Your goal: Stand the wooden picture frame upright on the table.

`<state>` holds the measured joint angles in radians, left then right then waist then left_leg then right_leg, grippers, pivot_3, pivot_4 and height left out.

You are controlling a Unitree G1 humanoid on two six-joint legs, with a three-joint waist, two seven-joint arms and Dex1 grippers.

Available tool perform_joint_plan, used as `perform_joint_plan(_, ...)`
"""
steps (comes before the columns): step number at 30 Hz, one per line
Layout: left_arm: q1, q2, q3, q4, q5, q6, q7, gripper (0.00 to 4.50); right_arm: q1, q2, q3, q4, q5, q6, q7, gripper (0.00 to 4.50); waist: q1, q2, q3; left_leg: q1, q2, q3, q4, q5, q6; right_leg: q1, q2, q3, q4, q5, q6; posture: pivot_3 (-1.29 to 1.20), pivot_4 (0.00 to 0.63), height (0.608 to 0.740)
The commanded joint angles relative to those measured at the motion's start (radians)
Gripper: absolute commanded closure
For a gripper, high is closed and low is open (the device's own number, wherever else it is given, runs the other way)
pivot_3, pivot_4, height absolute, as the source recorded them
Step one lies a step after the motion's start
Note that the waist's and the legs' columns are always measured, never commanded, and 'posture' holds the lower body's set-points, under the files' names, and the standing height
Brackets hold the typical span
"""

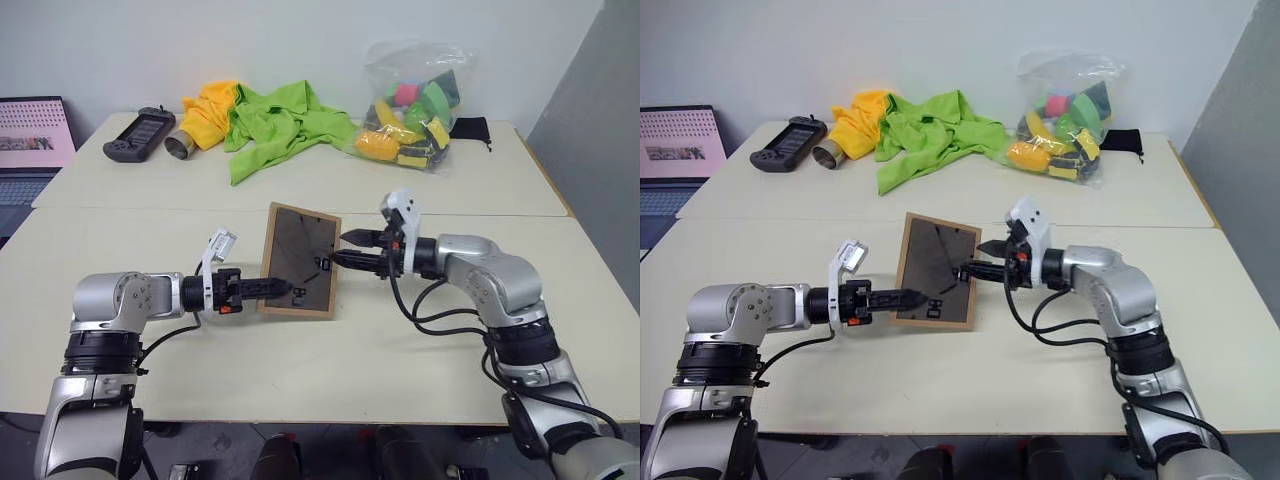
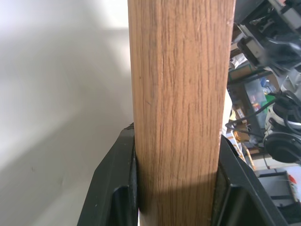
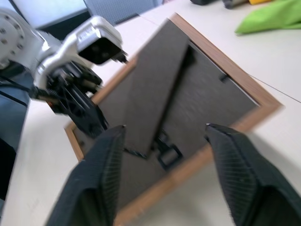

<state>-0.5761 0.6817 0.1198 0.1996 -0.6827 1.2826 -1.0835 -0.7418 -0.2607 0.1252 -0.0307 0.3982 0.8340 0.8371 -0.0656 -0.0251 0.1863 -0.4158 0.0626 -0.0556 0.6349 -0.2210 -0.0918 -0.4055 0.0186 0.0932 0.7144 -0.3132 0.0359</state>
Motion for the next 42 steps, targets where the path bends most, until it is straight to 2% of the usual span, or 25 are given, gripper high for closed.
perform_joint_plan(1,-0.015,0.000,0.039,-0.045,-0.047,0.002,0.009,3.21,-0.072,0.057,0.028,0.076,-0.016,-0.044,-0.034,0.55,0.000,0.000,0.000,0.000,0.000,0.000,0.000,0.000,0.000,0.000,0.000,0.000,0.000,0.000,0.000,0.00,0.150,0.740)
perform_joint_plan(3,-0.014,0.004,0.035,-0.047,-0.051,-0.002,0.010,3.21,-0.100,0.088,0.037,0.117,-0.026,-0.061,-0.048,0.02,-0.001,0.000,0.000,0.000,0.000,0.000,0.000,0.000,0.000,0.000,0.000,0.000,0.000,0.000,0.000,0.00,0.150,0.740)
perform_joint_plan(6,-0.016,0.006,0.033,-0.047,-0.059,-0.004,0.016,3.21,-0.124,0.119,0.067,0.169,-0.057,-0.107,-0.057,0.01,-0.001,0.000,0.000,0.000,0.000,0.000,0.000,0.000,0.000,0.000,0.000,0.000,0.000,0.000,0.000,0.00,0.150,0.740)
perform_joint_plan(10,-0.009,0.004,0.040,-0.054,-0.067,-0.002,0.028,3.21,-0.117,0.149,0.105,0.099,-0.011,-0.096,0.001,0.01,-0.001,0.000,0.000,0.000,0.000,0.000,0.000,0.000,0.000,-0.001,0.000,0.000,0.000,0.000,0.000,0.00,0.150,0.740)
perform_joint_plan(14,0.012,0.012,0.048,-0.065,-0.074,0.001,0.033,3.21,-0.065,0.078,0.088,-0.056,0.104,0.014,0.100,0.01,0.002,0.000,0.000,-0.001,0.000,0.000,-0.001,0.000,0.000,-0.001,-0.001,0.000,0.000,0.000,0.000,0.00,0.150,0.740)
perform_joint_plan(18,0.026,0.010,0.069,-0.070,-0.092,0.015,0.048,3.21,-0.026,0.003,0.054,-0.146,0.184,0.102,0.125,0.01,0.006,0.000,0.000,-0.001,0.000,0.000,-0.001,0.000,0.000,-0.001,-0.001,-0.001,-0.001,0.000,0.000,0.00,0.150,0.740)
perform_joint_plan(21,0.041,0.008,0.082,-0.085,-0.120,0.041,0.055,3.21,-0.001,-0.048,0.048,-0.152,0.164,0.091,0.111,0.01,0.006,0.000,0.000,-0.001,0.000,0.000,-0.001,0.000,0.000,0.000,-0.001,-0.001,-0.001,0.000,0.000,0.00,0.150,0.740)
perform_joint_plan(25,0.050,0.006,0.104,-0.096,-0.167,0.094,0.074,3.21,0.045,-0.132,0.050,-0.116,0.052,-0.061,0.087,0.01,0.005,0.000,0.000,-0.001,0.000,0.000,-0.001,0.000,0.000,-0.001,0.000,-0.001,-0.001,0.000,0.000,0.00,0.150,0.740)
perform_joint_plan(28,0.053,0.008,0.133,-0.090,-0.201,0.159,0.089,3.21,0.103,-0.223,0.039,-0.090,-0.051,-0.259,0.105,0.01,0.006,0.000,0.000,-0.001,0.000,0.000,-0.001,0.000,0.000,-0.001,0.000,0.000,-0.002,0.000,0.000,0.00,0.150,0.740)
perform_joint_plan(29,0.052,0.011,0.139,-0.083,-0.207,0.183,0.098,3.21,0.129,-0.256,0.044,-0.071,-0.106,-0.383,0.114,0.01,0.006,0.000,0.000,-0.001,-0.001,0.000,-0.001,0.000,0.000,-0.001,0.000,0.000,-0.002,0.000,0.000,0.00,0.150,0.740)
perform_joint_plan(33,0.049,0.005,0.179,-0.067,-0.247,0.293,0.122,3.21,0.191,-0.367,0.119,0.115,-0.439,-1.121,0.011,0.01,0.006,-0.001,0.000,-0.001,-0.001,0.001,-0.001,0.000,0.000,0.000,0.000,0.000,-0.003,0.000,0.001,0.00,0.150,0.740)
perform_joint_plan(36,0.047,0.005,0.187,-0.063,-0.282,0.331,0.142,3.21,0.174,-0.382,0.151,0.253,-0.577,-1.443,-0.084,0.01,-0.003,-0.001,0.001,0.000,-0.001,0.002,-0.001,0.000,0.000,0.000,0.000,0.001,-0.003,0.000,0.001,0.00,0.150,0.740)
perform_joint_plan(38,0.061,0.022,0.165,-0.053,-0.356,0.332,0.159,3.21,0.134,-0.371,0.176,0.350,-0.749,-1.651,-0.244,0.01,-0.013,-0.001,0.001,0.000,0.000,0.002,-0.002,0.000,0.000,0.000,0.000,0.002,-0.002,0.000,0.001,0.00,0.150,0.740)
perform_joint_plan(42,0.068,0.022,0.148,-0.004,-0.529,0.332,0.239,3.21,0.036,-0.285,0.218,0.455,-0.960,-1.813,-0.464,0.01,-0.025,-0.001,0.001,0.002,0.000,0.002,-0.001,0.000,0.000,0.000,0.000,0.003,0.000,0.000,0.000,0.00,0.150,0.740)
